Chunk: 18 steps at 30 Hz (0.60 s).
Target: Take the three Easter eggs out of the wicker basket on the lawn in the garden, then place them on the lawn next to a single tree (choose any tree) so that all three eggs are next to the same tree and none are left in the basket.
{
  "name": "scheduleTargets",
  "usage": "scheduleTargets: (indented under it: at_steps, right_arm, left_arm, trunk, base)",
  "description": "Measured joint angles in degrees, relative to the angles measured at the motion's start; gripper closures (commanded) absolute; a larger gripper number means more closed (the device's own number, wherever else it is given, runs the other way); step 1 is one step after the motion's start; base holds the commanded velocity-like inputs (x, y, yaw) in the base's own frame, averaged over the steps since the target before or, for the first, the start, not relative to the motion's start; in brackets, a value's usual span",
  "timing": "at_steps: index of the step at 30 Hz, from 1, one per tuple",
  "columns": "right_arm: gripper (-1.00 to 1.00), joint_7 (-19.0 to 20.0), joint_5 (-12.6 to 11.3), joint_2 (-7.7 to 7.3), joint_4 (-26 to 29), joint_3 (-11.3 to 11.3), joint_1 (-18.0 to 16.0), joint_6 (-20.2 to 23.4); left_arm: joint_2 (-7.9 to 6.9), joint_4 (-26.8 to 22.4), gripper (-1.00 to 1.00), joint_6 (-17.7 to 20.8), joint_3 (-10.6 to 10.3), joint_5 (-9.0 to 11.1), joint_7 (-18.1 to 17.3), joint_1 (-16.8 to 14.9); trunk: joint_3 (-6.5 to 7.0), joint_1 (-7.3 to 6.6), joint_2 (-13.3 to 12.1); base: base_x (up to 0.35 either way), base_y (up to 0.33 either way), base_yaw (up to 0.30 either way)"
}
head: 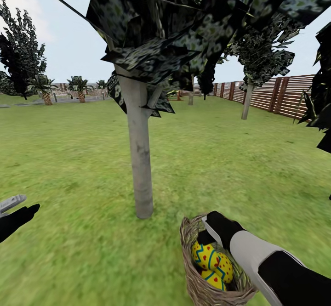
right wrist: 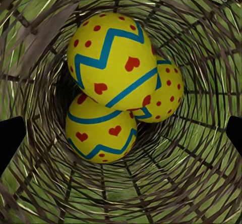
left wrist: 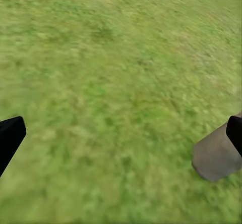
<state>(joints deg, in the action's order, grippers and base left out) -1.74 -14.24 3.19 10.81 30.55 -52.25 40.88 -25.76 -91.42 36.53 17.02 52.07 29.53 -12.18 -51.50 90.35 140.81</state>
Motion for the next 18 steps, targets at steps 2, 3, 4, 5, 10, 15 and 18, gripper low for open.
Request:
scheduleTargets:
  at_steps: [2,3,4,5,10,15,18]
  right_arm:
    - [-1.00,0.0,0.0,0.00,-0.1,0.0,0.0,0.0]
    - [-1.00,0.0,0.0,0.02,-0.1,0.0,0.0,0.0]
    - [-1.00,0.0,0.0,0.03,-0.1,0.0,0.0,0.0]
    - [-1.00,0.0,0.0,0.04,-0.2,0.0,0.0,0.0]
    - [-1.00,-0.1,0.0,0.17,-0.2,0.0,0.0,0.1]
    - [-1.00,-0.1,0.0,0.30,-0.3,0.0,0.0,0.1]
    - [-1.00,-0.1,0.1,0.33,-0.3,0.0,0.0,0.1]
  left_arm:
    - [-0.02,0.0,-1.00,0.0,0.0,0.0,0.0,0.0]
    - [-0.03,0.0,-1.00,0.0,0.0,0.0,0.0,0.0]
    - [-0.04,0.0,-1.00,0.0,0.0,0.0,0.0,0.0]
    - [-0.04,0.0,-1.00,0.0,0.0,0.0,0.0,0.0]
    - [-0.06,0.0,-1.00,0.0,0.0,0.0,0.0,0.0]
    - [-0.06,0.0,-1.00,0.0,0.0,0.0,0.0,0.0]
    - [-0.06,0.0,-1.00,0.0,0.0,0.0,0.0,0.0]
  trunk:
    - [0.00,0.00,0.0]
    - [0.00,0.00,0.0]
    - [0.00,0.00,0.0]
    - [0.00,0.00,0.0]
    - [0.00,0.00,0.0]
    - [0.00,0.01,0.0]
    - [0.00,0.01,0.0]
  base:
    - [0.151,0.000,0.000]
    - [0.113,0.000,0.000]
    - [0.090,0.000,0.000]
    - [0.072,0.000,0.000]
    - [0.083,0.000,0.000]
    - [0.044,0.000,0.000]
    - [0.013,0.000,0.000]
